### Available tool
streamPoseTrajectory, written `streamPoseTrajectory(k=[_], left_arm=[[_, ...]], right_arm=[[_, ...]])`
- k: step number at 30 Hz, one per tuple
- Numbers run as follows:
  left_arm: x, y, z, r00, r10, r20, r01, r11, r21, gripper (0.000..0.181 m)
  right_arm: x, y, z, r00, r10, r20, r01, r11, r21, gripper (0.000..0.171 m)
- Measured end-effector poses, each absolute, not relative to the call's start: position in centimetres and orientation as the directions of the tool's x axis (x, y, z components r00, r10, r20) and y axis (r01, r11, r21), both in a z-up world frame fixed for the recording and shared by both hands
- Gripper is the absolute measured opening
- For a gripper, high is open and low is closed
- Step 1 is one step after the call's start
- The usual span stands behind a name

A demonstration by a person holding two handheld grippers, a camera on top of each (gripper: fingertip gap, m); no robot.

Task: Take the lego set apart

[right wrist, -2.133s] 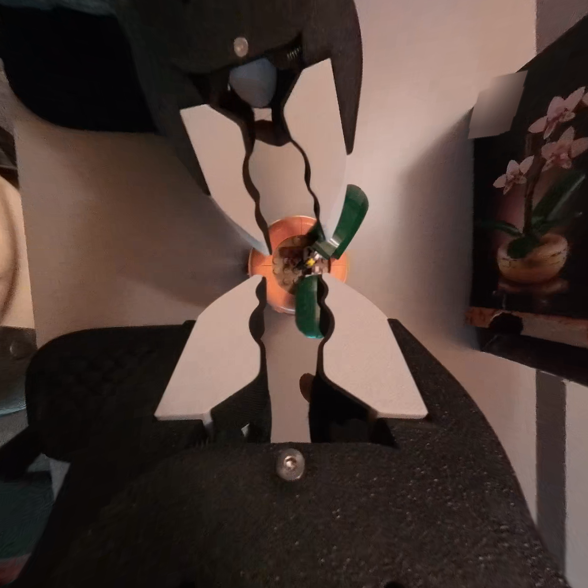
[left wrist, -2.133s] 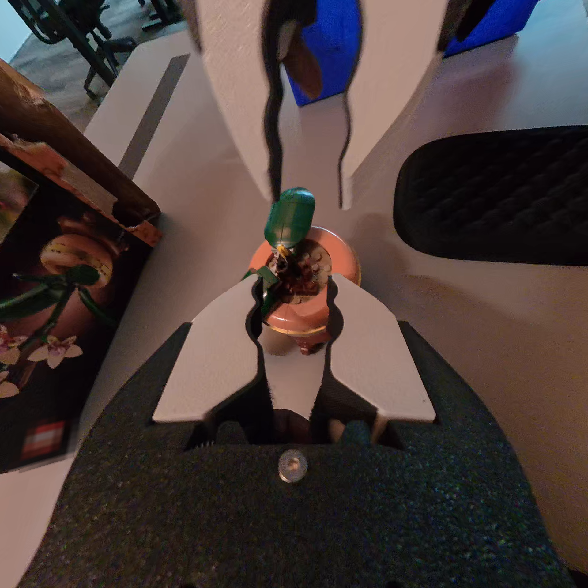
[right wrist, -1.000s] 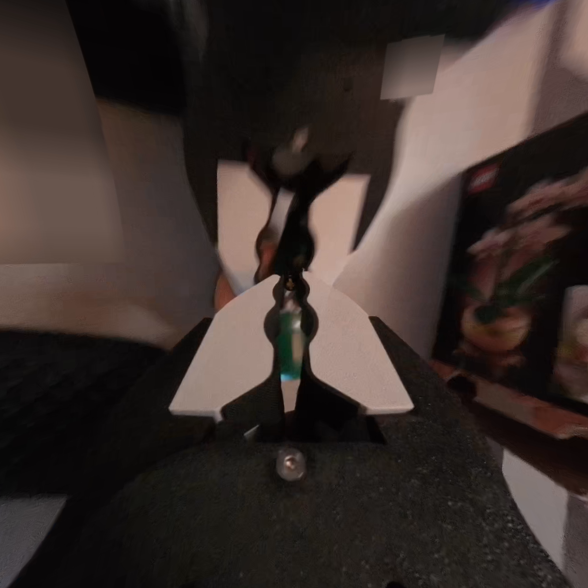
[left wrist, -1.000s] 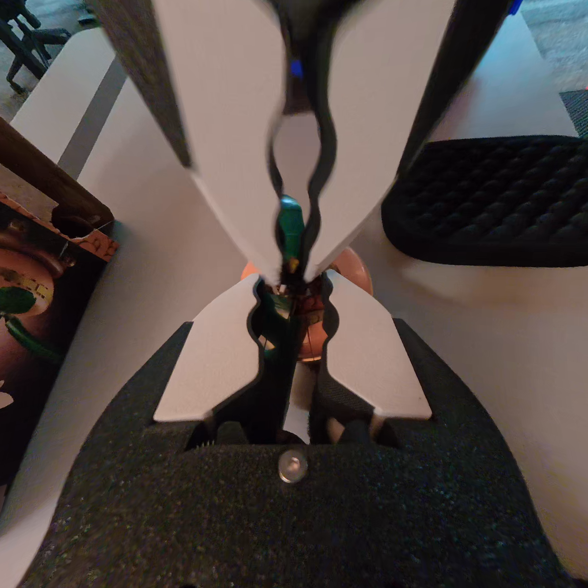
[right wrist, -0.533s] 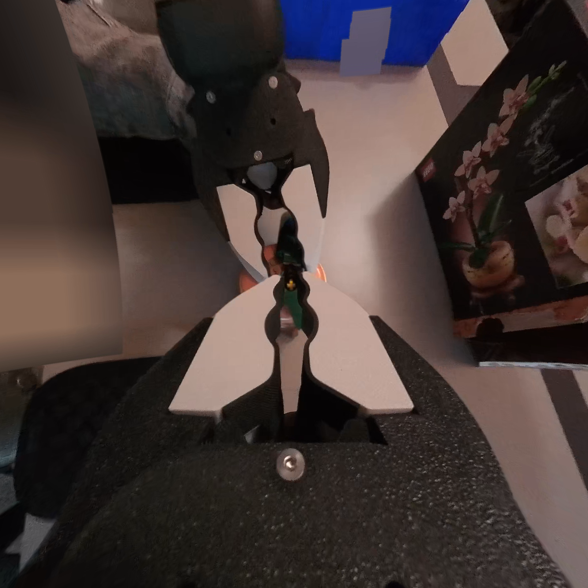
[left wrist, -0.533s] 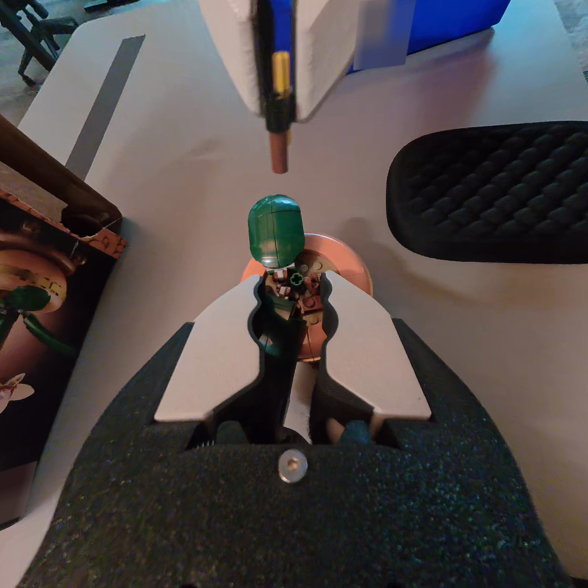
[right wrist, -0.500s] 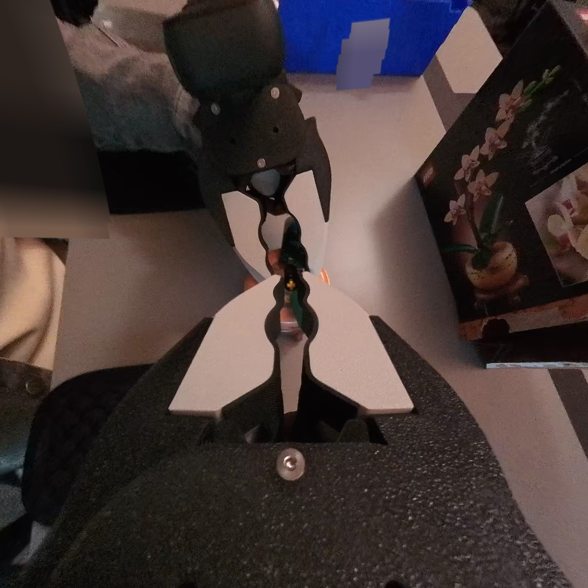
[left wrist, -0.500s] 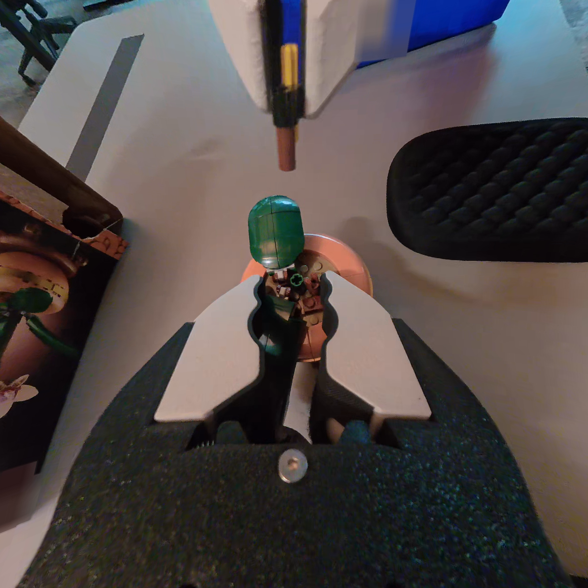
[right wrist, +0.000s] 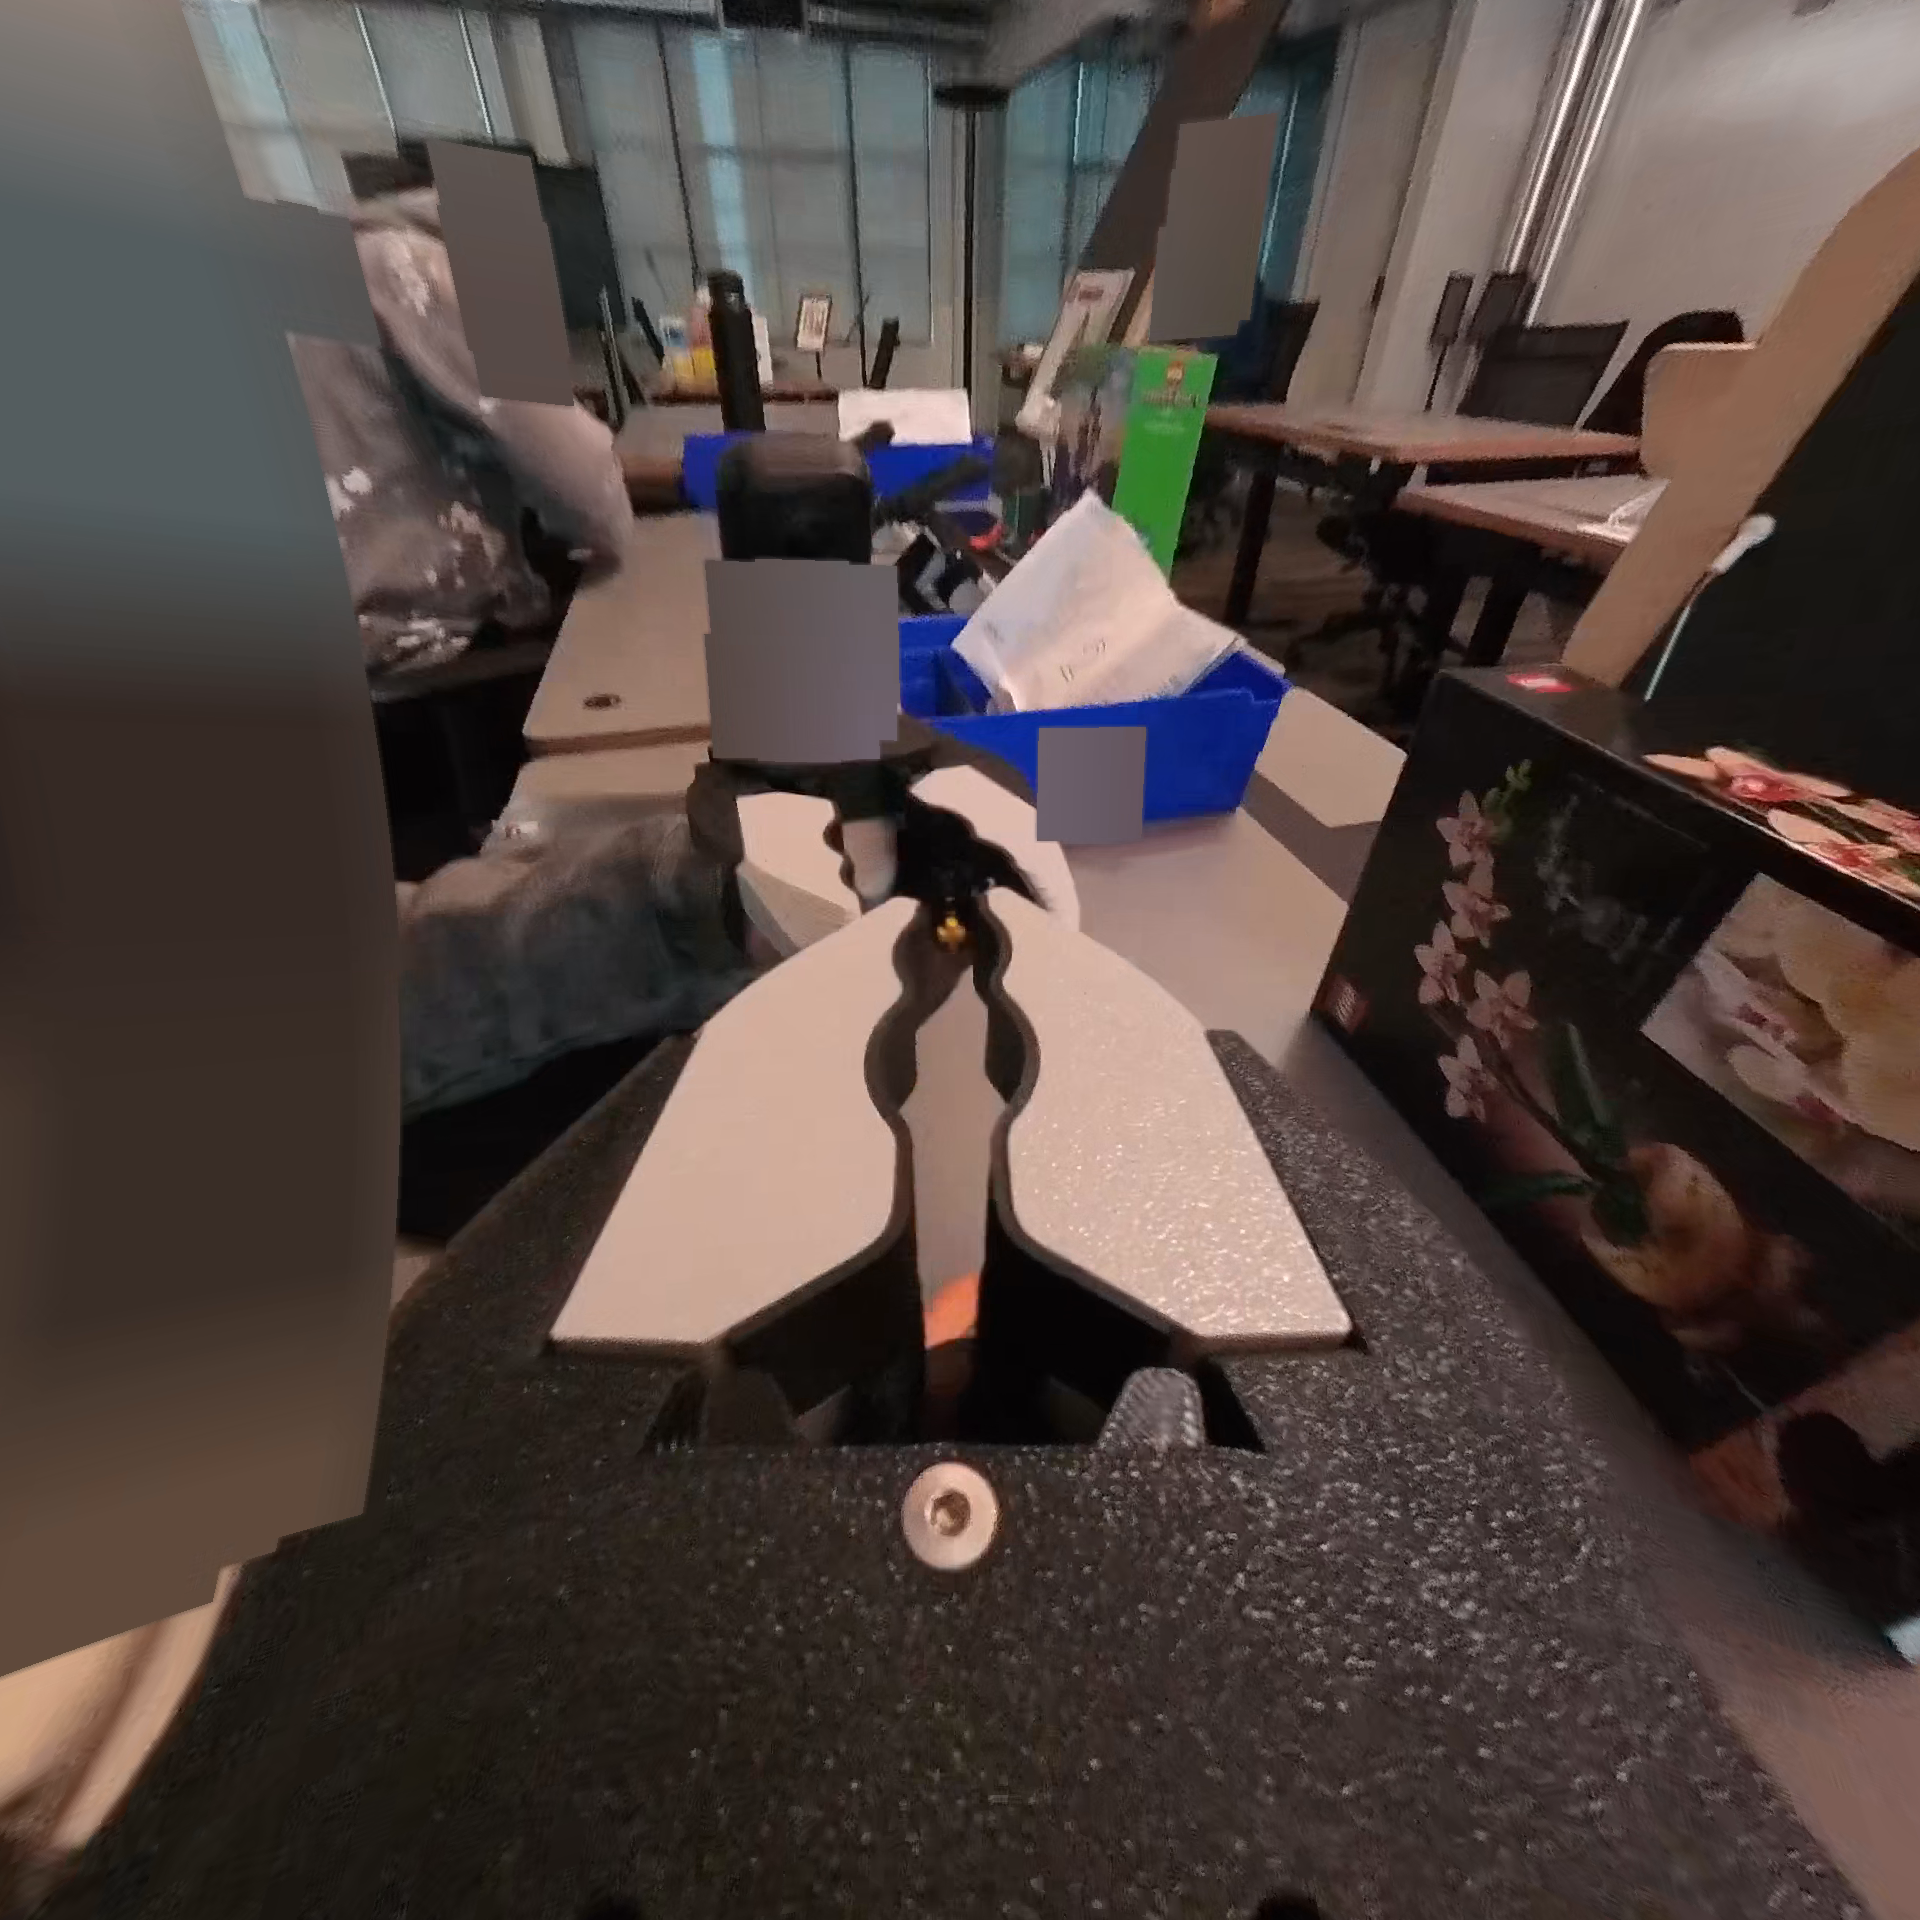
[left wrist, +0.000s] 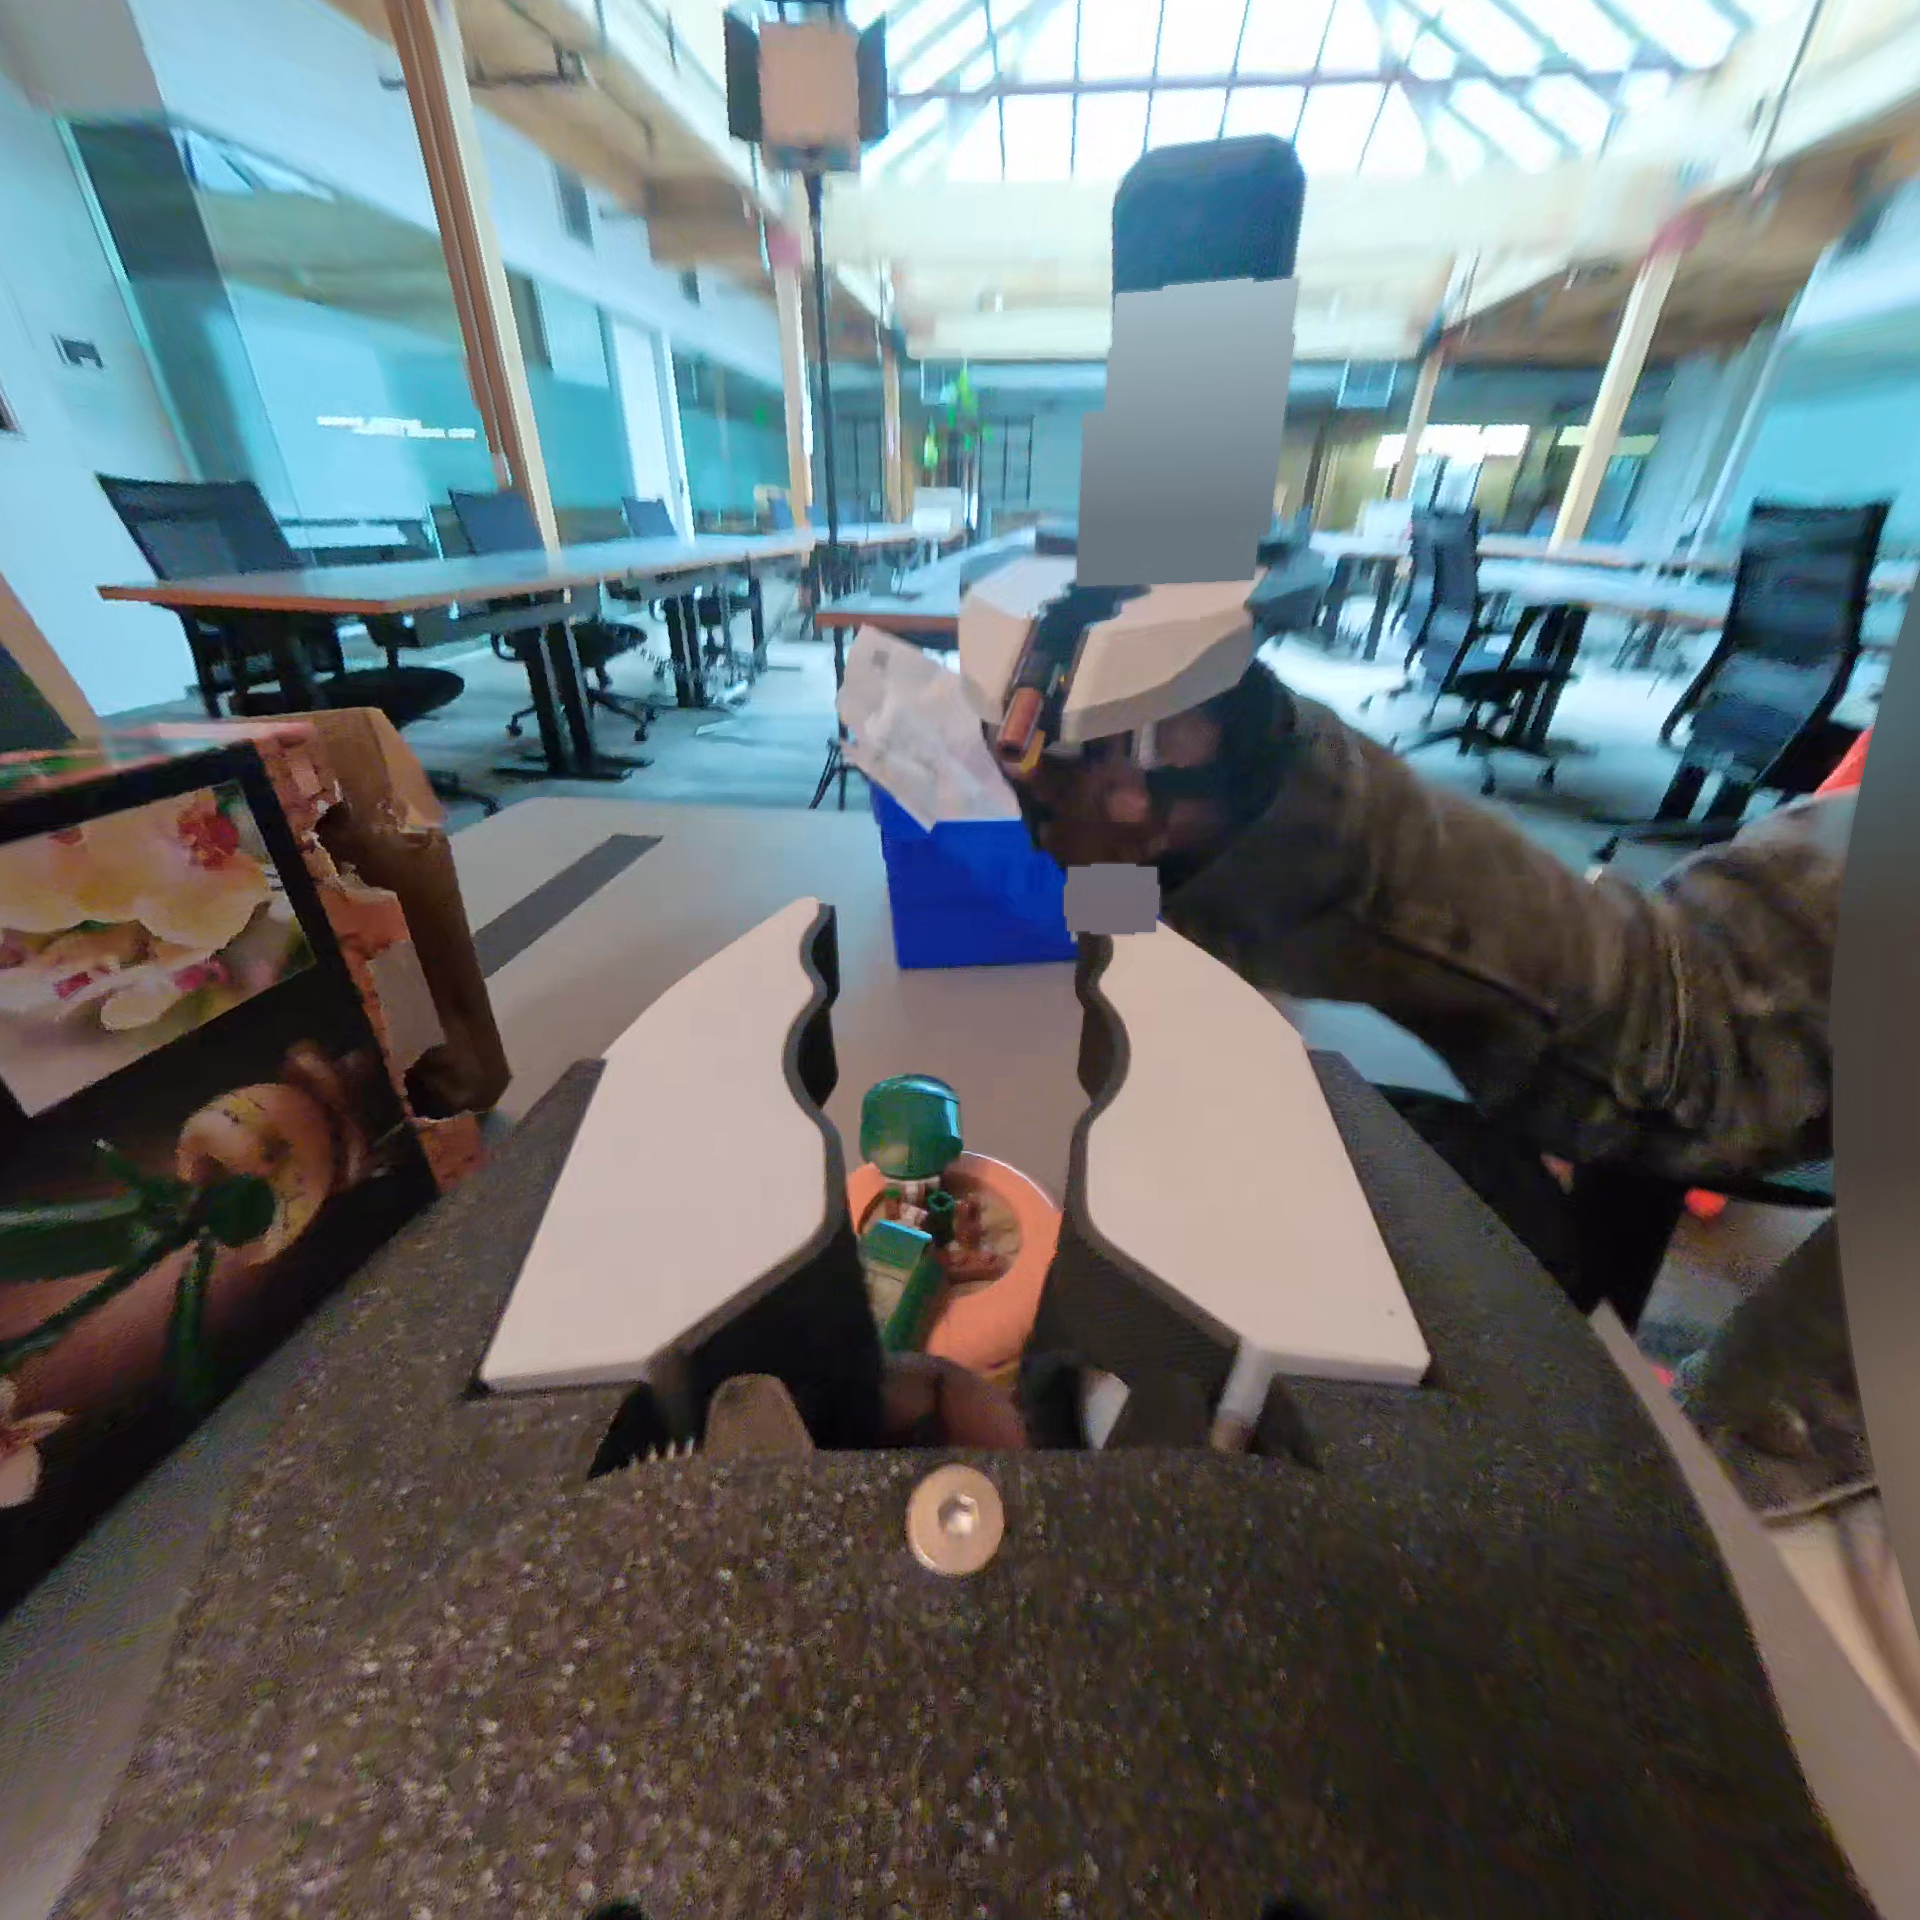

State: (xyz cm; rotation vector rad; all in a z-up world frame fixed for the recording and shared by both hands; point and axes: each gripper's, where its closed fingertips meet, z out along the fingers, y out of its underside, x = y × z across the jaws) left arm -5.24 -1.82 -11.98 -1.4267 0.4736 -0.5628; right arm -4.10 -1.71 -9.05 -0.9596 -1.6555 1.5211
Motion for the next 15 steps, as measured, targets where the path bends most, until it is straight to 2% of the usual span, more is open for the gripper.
streamPoseTrajectory(k=[7,10,12,15], left_arm=[[-6.5,-5.0,-14.7,0.782,-0.623,0.03,0.072,0.043,-0.996,0.026],[-6.7,-4.8,-15.5,0.785,-0.619,0.022,0.034,0.008,-0.999,0.024],[-6.5,-4.6,-18.1,0.768,-0.637,0.06,-0.025,-0.123,-0.992,0.02],[-5.0,-4.7,-22.7,0.713,-0.694,0.099,-0.17,-0.308,-0.936,0.011]], right_arm=[[-5.7,-4.3,-13.4,-0.515,0.857,-0.003,-0.016,-0.013,-1.0,0.007],[-5.3,-4.5,-15.7,-0.538,0.842,0.041,0.102,0.113,-0.988,0.007],[-3.3,-5.4,-17.6,-0.651,0.759,0.032,0.221,0.229,-0.948,0.007],[-1.2,-5.1,-21.4,-0.687,0.726,0.035,0.378,0.398,-0.836,0.007]])
